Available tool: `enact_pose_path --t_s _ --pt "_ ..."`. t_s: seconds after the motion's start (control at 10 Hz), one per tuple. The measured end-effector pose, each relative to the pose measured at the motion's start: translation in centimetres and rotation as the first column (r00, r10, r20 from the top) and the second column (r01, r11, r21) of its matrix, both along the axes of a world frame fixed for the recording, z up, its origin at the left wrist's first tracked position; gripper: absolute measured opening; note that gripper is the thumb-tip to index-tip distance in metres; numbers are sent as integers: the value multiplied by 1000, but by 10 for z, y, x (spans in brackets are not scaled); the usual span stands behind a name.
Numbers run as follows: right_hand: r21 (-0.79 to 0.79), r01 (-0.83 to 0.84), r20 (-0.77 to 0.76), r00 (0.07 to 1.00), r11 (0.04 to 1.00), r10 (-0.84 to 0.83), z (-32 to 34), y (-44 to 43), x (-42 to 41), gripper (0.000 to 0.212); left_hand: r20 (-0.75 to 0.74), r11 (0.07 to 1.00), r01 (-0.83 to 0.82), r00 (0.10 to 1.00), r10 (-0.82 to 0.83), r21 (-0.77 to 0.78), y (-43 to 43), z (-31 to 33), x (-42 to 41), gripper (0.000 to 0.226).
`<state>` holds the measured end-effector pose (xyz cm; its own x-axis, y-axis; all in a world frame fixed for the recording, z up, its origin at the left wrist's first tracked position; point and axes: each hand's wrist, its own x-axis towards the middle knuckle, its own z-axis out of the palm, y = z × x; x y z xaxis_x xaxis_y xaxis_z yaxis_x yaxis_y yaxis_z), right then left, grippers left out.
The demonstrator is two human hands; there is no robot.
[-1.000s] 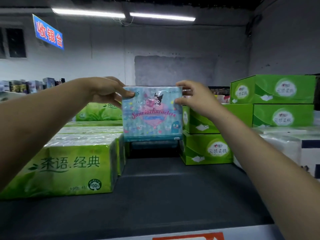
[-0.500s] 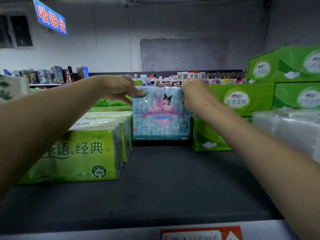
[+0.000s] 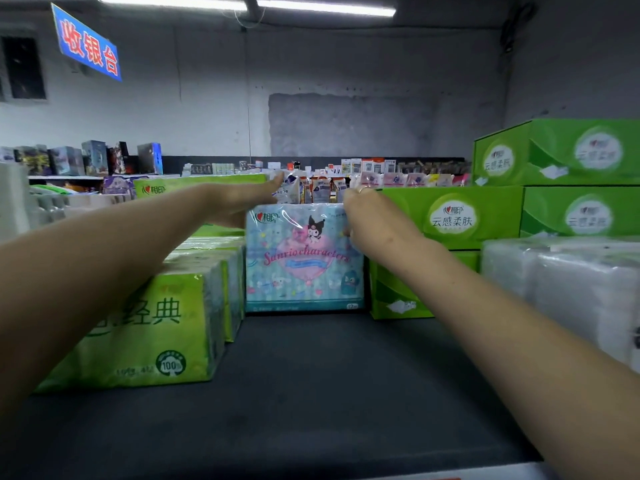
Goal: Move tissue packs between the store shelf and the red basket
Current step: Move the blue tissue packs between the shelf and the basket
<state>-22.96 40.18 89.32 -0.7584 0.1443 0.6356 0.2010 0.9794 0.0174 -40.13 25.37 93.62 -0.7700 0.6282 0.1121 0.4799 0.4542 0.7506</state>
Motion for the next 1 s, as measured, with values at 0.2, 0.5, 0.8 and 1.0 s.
enact_pose_path --t_s 0.2,0.5,0.8,1.0 --pt "3 3 -23 1000 1000 -3 1 2 -3 31 -105 992 30 994 -42 -121 -3 -4 -5 104" --pt "58 26 -47 999 998 -23 2 6 -6 35 -169 916 184 952 -257 -355 -25 2 33 122" --pt "113 49 -129 991 992 -34 -8 1 -4 30 -356 927 28 918 -172 -375 -14 -8 35 82" --pt "134 38 -114 993 990 -23 -8 -1 2 28 -481 934 -3 858 -180 -356 -12 -13 35 79"
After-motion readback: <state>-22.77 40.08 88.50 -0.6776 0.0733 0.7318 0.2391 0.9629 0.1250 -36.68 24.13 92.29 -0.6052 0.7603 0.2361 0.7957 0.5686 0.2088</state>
